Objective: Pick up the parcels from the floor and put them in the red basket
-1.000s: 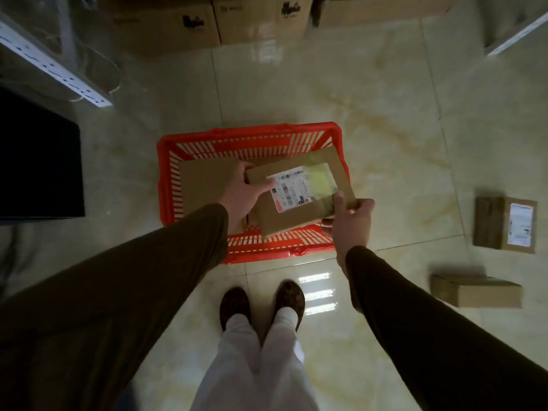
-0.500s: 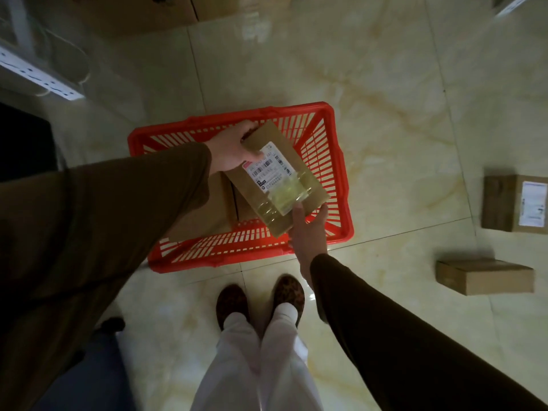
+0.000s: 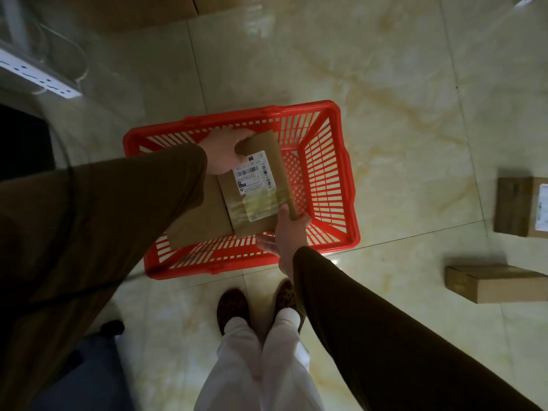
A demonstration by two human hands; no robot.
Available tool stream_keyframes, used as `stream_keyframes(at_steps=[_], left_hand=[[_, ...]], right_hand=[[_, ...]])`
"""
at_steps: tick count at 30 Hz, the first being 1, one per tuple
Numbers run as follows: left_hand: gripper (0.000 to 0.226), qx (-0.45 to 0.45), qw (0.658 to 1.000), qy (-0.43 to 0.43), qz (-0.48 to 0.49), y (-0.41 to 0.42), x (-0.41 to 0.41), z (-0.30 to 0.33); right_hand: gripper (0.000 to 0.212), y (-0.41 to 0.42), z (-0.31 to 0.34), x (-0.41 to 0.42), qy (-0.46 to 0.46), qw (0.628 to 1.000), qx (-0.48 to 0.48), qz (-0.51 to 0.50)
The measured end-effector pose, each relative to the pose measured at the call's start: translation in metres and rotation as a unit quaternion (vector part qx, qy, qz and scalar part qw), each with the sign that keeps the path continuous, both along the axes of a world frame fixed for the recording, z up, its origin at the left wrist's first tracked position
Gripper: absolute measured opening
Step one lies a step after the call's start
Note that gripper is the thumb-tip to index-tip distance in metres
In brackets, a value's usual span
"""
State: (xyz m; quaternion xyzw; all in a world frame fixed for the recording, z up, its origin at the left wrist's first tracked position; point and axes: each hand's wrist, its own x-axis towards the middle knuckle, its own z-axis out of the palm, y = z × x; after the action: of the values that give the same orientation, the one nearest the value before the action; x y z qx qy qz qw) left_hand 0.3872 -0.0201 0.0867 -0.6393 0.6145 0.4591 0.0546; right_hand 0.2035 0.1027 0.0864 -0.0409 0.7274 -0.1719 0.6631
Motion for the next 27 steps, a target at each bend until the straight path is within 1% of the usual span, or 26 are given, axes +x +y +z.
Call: stream_keyframes(at_steps=[4, 6, 8, 12, 15, 17, 22, 25, 27], left_hand=[[0.058, -0.044, 0.998, -0.042, -0.024, 0.007, 0.003, -0.01], [0.059, -0.052, 0.993, -0.094, -0.038, 0.011, 0.005, -0.015], [0.061, -0.048, 0.989, -0.129, -0.045, 0.016, 0.005, -0.018], [0.061, -0.043, 0.982, -0.178, -0.041, 0.022, 0.006, -0.022], [0.064, -0.01, 0.98, -0.201, -0.002, 0.026, 0.008, -0.02], [0.066, -0.004, 0.982, -0.19, 0.013, 0.031, 0.008, -0.02], [0.069, -0.013, 0.986, -0.165, 0.021, 0.036, 0.01, -0.02], [0.074, -0.026, 0.986, -0.165, 0.024, 0.038, 0.011, -0.02], [0.077, -0.049, 0.985, -0.162, 0.026, 0.041, 0.011, -0.016]], right_hand=[[0.042, -0.005, -0.007, 0.003, -0.006, 0.999, 0.034, 0.027], [0.036, -0.007, -0.011, 0.002, -0.001, 0.996, 0.049, 0.07], [0.035, -0.009, -0.017, -0.001, 0.017, 0.989, 0.052, 0.136], [0.039, -0.012, -0.02, -0.008, 0.086, 0.951, -0.001, 0.299], [0.035, -0.011, -0.022, -0.011, 0.132, 0.915, -0.026, 0.381], [0.026, -0.01, -0.024, -0.012, 0.146, 0.914, -0.025, 0.378], [0.006, -0.007, -0.023, -0.015, 0.138, 0.948, -0.021, 0.287], [0.008, -0.003, -0.021, -0.019, 0.147, 0.939, -0.041, 0.307], [0.021, -0.002, -0.016, -0.02, 0.145, 0.932, -0.055, 0.329]])
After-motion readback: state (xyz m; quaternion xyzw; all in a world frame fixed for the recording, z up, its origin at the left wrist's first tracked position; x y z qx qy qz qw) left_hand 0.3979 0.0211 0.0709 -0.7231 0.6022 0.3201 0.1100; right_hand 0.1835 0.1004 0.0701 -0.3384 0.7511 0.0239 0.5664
